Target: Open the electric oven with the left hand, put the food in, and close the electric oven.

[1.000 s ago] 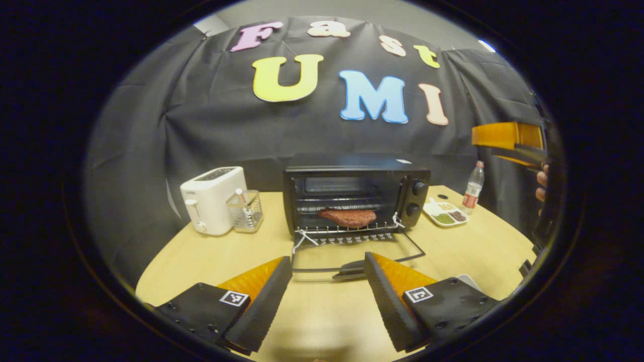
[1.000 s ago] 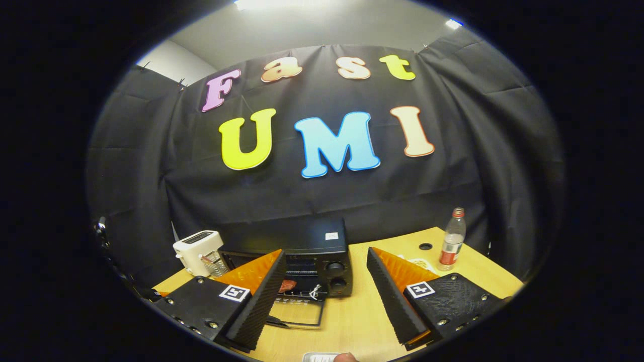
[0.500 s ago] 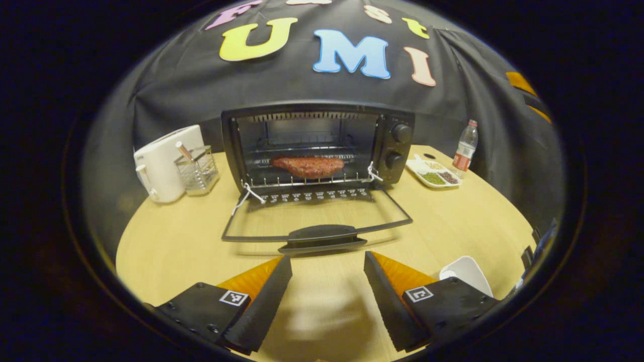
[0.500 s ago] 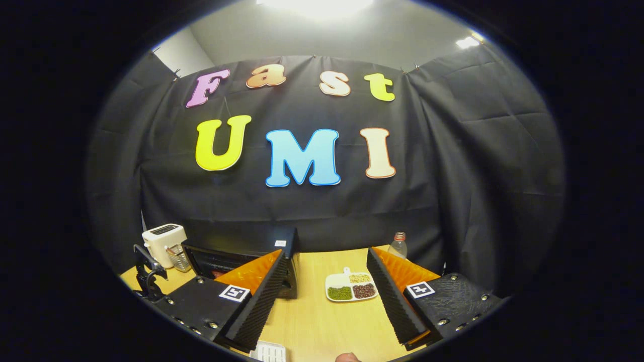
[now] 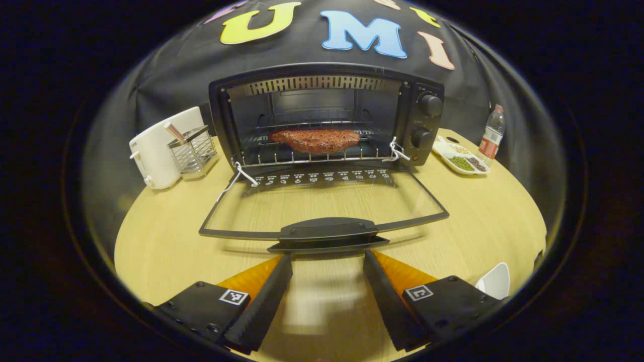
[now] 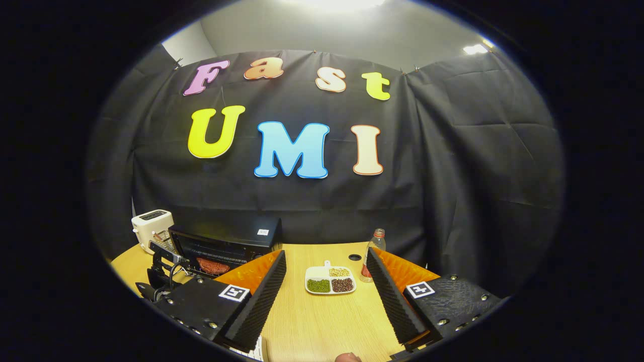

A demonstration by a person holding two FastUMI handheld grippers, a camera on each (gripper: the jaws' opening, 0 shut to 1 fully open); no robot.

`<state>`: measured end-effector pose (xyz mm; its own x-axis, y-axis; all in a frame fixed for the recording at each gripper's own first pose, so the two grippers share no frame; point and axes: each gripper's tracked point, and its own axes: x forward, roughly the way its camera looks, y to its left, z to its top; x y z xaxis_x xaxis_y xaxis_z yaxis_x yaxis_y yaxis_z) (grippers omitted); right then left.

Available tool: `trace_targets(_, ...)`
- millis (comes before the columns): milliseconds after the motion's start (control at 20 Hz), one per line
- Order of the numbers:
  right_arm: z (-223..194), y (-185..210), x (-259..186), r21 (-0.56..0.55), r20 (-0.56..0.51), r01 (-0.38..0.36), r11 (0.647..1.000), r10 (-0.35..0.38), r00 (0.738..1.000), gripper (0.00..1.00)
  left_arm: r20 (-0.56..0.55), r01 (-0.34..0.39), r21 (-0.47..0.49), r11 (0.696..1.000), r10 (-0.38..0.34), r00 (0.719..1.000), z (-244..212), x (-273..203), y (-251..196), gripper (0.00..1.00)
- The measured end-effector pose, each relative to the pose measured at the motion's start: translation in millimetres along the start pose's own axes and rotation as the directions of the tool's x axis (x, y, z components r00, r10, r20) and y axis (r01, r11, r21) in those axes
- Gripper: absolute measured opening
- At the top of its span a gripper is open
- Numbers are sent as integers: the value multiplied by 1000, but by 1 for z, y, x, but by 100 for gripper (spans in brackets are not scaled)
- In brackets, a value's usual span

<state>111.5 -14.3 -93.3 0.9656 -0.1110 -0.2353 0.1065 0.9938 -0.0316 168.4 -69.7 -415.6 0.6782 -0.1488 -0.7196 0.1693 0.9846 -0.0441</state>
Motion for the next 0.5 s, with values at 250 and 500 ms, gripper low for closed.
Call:
trace_targets(250,3,-3,-4,9,3,-18,1000,18,1000,97,19,-43,8,999,43,999,4,-3,-2,97)
trace_targets(500,8,4,-3,-2,18,-55,998,55,998,97,81,-47,17,999,46,996,18,-21,0,97)
